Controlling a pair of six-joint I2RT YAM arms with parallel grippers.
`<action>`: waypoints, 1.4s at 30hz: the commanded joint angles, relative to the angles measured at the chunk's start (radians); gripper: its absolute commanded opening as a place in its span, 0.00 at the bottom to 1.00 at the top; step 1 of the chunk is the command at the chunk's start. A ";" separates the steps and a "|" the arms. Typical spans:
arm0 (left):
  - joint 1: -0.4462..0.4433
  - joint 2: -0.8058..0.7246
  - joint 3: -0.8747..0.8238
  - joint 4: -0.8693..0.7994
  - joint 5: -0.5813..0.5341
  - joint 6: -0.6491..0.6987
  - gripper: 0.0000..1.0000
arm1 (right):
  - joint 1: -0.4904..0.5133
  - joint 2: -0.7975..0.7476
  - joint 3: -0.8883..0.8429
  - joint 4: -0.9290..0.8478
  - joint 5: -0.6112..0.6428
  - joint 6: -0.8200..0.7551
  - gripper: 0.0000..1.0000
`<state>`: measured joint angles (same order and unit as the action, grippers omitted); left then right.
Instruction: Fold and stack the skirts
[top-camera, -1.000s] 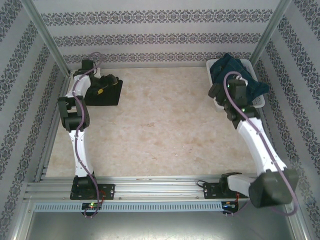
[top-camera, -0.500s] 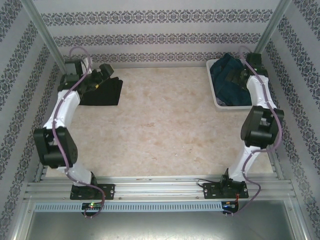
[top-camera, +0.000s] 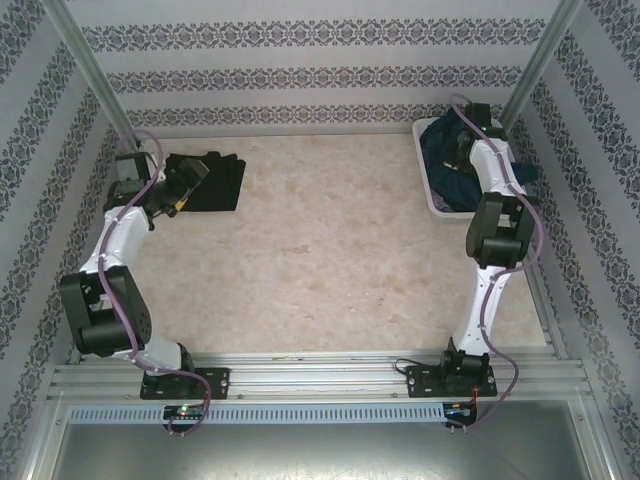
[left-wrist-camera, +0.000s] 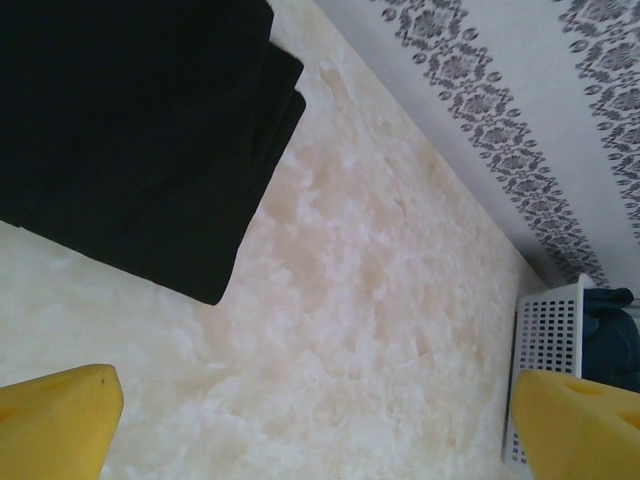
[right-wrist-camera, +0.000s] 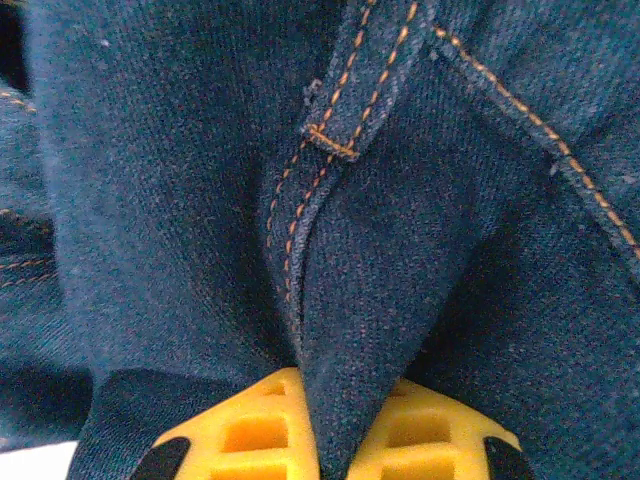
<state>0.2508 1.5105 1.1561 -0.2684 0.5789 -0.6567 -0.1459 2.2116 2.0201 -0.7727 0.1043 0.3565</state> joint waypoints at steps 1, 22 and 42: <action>0.000 -0.064 0.018 -0.042 -0.033 0.054 1.00 | 0.020 -0.183 -0.036 0.018 0.061 -0.048 0.00; -0.095 -0.209 -0.071 0.199 -0.057 0.044 1.00 | 0.473 -0.595 -0.331 0.341 -0.217 -0.027 0.05; -0.531 -0.030 0.098 0.051 -0.324 0.329 1.00 | 0.409 -0.500 -0.630 0.381 -0.250 0.031 0.98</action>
<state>-0.2260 1.4300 1.2179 -0.1802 0.3229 -0.3565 0.2901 1.6379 1.3632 -0.3996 -0.1226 0.3477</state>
